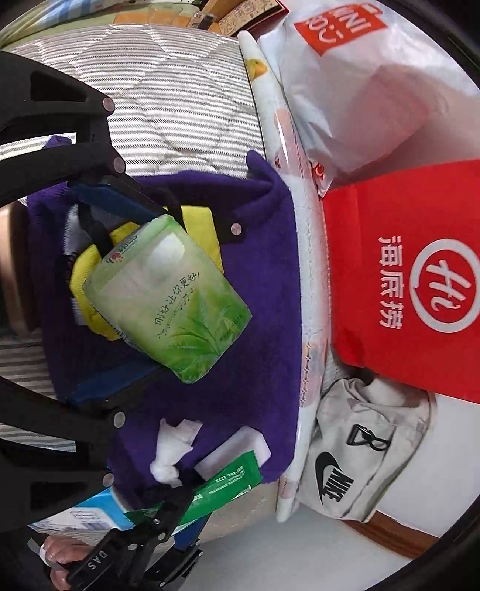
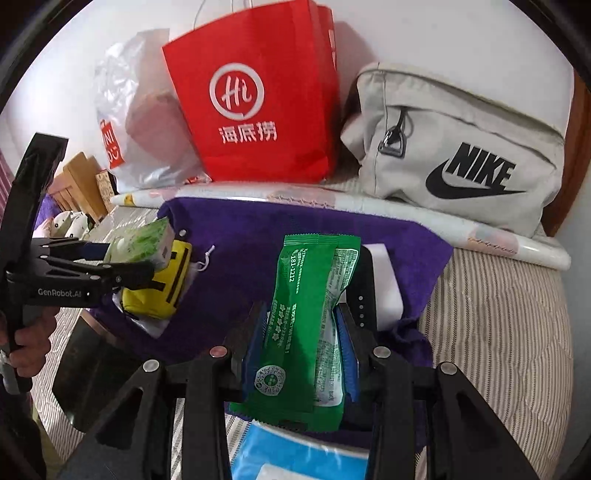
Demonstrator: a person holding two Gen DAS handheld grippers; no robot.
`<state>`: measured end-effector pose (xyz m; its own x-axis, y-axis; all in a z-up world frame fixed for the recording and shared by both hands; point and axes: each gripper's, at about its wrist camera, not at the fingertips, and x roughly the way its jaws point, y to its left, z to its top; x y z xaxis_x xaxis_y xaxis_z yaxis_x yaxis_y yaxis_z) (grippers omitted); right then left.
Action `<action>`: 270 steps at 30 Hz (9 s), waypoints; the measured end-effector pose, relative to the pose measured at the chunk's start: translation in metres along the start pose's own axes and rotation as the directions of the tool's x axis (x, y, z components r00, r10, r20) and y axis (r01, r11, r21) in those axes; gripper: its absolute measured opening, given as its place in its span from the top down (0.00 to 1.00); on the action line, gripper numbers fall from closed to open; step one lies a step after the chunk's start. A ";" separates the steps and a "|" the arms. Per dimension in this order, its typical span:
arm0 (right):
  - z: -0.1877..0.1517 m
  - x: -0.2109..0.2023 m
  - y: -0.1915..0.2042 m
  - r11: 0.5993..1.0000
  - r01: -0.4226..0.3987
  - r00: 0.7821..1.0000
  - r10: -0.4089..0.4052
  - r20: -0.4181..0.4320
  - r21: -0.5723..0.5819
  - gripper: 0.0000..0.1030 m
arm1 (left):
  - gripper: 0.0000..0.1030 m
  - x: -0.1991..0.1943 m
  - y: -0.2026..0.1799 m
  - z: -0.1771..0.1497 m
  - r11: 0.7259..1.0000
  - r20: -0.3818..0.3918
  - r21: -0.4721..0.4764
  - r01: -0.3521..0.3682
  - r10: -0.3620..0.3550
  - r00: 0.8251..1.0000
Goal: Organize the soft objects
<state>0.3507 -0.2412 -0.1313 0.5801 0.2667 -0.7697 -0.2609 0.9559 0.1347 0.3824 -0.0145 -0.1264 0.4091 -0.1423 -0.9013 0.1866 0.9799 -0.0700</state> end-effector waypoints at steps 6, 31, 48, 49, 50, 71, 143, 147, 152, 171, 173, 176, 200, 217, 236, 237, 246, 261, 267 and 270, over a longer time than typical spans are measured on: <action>0.000 0.012 -0.005 1.000 -0.002 0.999 0.001 -0.035 -0.011 0.63 | 0.30 0.018 -0.001 0.002 1.000 -0.030 0.016 -0.023 0.023 0.999; -0.006 0.012 -0.013 0.999 0.000 0.999 0.002 -0.053 0.039 0.39 | 0.20 0.020 -0.007 0.002 0.999 -0.049 0.034 -0.033 0.034 0.998; -0.042 -0.078 0.003 0.998 0.018 0.999 -0.021 0.050 0.052 0.39 | 0.21 -0.060 -0.006 -0.046 1.000 0.039 -0.007 0.004 -0.004 0.999; -0.046 -0.085 0.005 0.998 0.017 0.998 -0.020 0.058 0.056 0.39 | 0.21 -0.066 -0.009 -0.053 1.000 0.044 -0.004 0.008 -0.008 0.999; -0.052 -0.093 0.006 0.998 0.013 0.998 -0.017 0.066 0.062 0.39 | 0.21 -0.073 -0.011 -0.062 1.000 0.051 0.003 0.010 -0.010 0.999; -0.169 -0.174 0.042 0.997 -0.042 0.995 0.036 0.097 0.061 0.39 | 0.20 -0.107 -0.072 -0.225 0.990 0.046 0.110 0.092 -0.097 0.994; -0.243 -0.076 0.136 0.997 0.077 0.995 -0.075 0.059 -0.030 0.57 | 0.26 -0.071 0.016 -0.274 0.989 0.082 -0.060 0.139 -0.134 0.988; -0.253 -0.088 0.123 0.999 0.040 0.998 -0.041 0.051 0.018 0.57 | 0.25 -0.065 0.004 -0.268 0.996 0.093 -0.056 0.064 -0.059 0.994; -0.267 -0.102 0.101 0.995 0.091 0.995 -0.093 0.048 0.037 0.58 | 0.74 -0.066 -0.011 -0.267 1.000 0.111 -0.014 -0.003 0.004 0.994; -0.232 -0.166 0.080 0.996 0.057 0.987 -0.066 0.149 0.063 0.57 | 0.82 -0.146 -0.001 -0.255 0.997 0.213 -0.017 0.073 -0.068 0.975; -0.226 -0.169 0.082 0.996 0.065 0.986 -0.074 0.150 0.062 0.57 | 0.82 -0.152 0.001 -0.251 0.997 0.223 -0.022 0.079 -0.072 0.972; -0.218 -0.173 0.082 0.996 0.055 0.984 -0.066 0.164 0.067 0.58 | 0.82 -0.160 0.004 -0.244 0.995 0.236 -0.032 0.096 -0.086 0.968; -0.112 -0.158 0.052 0.996 0.067 0.976 -0.077 0.205 0.056 0.57 | 0.82 -0.163 -0.006 -0.137 0.998 0.258 -0.007 0.057 -0.054 0.965; -0.040 -0.077 0.038 0.998 0.052 0.988 -0.057 0.143 0.041 0.57 | 0.82 -0.090 0.017 -0.059 0.991 0.155 -0.049 0.125 -0.116 0.981; -0.002 0.025 0.028 0.999 0.034 0.997 -0.033 -0.071 0.011 0.56 | 0.80 -0.021 0.018 -0.004 0.987 0.056 -0.049 0.155 -0.152 0.987; 0.000 0.029 0.028 0.999 0.042 0.996 -0.041 -0.080 0.007 0.56 | 0.79 -0.017 0.018 -0.002 0.987 0.050 -0.050 0.155 -0.153 0.987; 0.004 0.056 0.035 0.998 0.061 0.985 -0.065 -0.157 -0.033 0.53 | 0.72 0.006 0.023 0.002 0.983 0.015 -0.058 0.174 -0.174 0.985; 0.004 0.040 0.043 0.993 0.102 0.988 -0.109 -0.109 -0.065 0.20 | 0.33 -0.015 0.023 -0.001 0.991 0.020 -0.039 0.128 -0.127 0.992; 0.005 0.002 0.035 0.996 0.089 0.994 -0.089 -0.059 -0.006 0.20 | 0.33 -0.040 0.018 -0.010 0.993 0.045 -0.036 0.110 -0.108 0.993; 0.003 -0.023 0.034 0.996 0.085 0.996 -0.084 -0.020 0.020 0.20 | 0.33 -0.056 0.012 -0.019 0.996 0.076 -0.031 0.085 -0.082 0.994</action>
<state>0.3309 -0.2142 -0.1070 0.5844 0.1826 -0.7906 -0.1957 0.9773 0.0811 0.3450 0.0083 -0.0845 0.4587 -0.2326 -0.8576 0.1928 0.9682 -0.1595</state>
